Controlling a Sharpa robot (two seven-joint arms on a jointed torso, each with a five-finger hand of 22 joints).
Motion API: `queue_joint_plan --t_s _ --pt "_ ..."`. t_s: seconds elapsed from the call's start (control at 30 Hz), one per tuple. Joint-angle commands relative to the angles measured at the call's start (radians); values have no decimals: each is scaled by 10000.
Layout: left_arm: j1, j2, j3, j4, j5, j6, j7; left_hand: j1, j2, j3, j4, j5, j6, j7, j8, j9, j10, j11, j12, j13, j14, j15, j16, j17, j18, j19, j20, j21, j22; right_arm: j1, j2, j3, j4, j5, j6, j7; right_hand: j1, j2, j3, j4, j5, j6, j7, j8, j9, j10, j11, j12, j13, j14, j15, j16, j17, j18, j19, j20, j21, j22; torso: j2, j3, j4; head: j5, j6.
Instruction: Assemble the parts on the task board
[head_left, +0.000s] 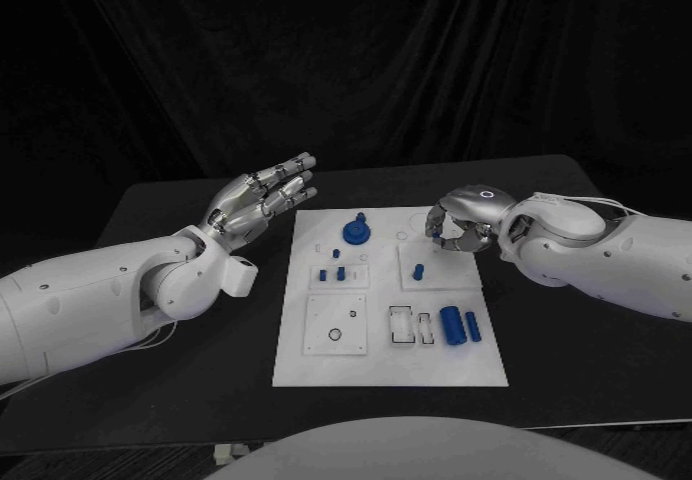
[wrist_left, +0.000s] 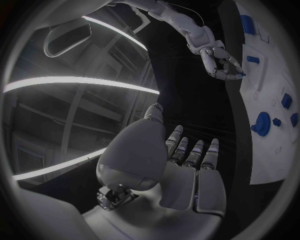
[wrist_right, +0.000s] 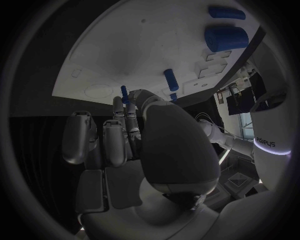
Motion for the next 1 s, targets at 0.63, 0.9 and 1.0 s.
queue_joint_plan --t_s 0.63,0.9,1.0 --pt "-32 35 12 -108 89 13 413 124 64 -5 24 73 89 30 42 10 36 96 94 18 -47 35 -30 -9 -206 60 -2 33 -38 535 654 5 1989 247 383 -177 21 121 54 -143 -79 -232 37 33 46 155 2 145 44 -8 -39 -110 -121 109 -111 -41 -147 1670 0 -3 -8 239 1" --pt "-32 -77 12 -83 89 -281 563 -67 157 -190 118 -17 125 9 37 6 46 86 177 21 -228 -566 -392 -80 -234 3 -46 -6 -210 375 1361 5 1997 248 549 -121 28 142 79 -154 -112 -281 45 25 51 163 4 160 50 -10 -38 -115 -133 114 -122 -41 -169 1663 9 -1 12 619 1" --pt "-32 -116 12 -71 89 -313 568 -69 160 -192 118 -13 126 9 36 6 47 85 181 22 -231 -576 -408 -83 -233 2 -45 -6 -210 206 1553 5 1950 69 428 -55 29 179 104 -155 -126 -314 51 22 56 170 5 172 56 -7 -36 -110 -125 114 -123 -41 -171 1662 10 -2 14 736 1"
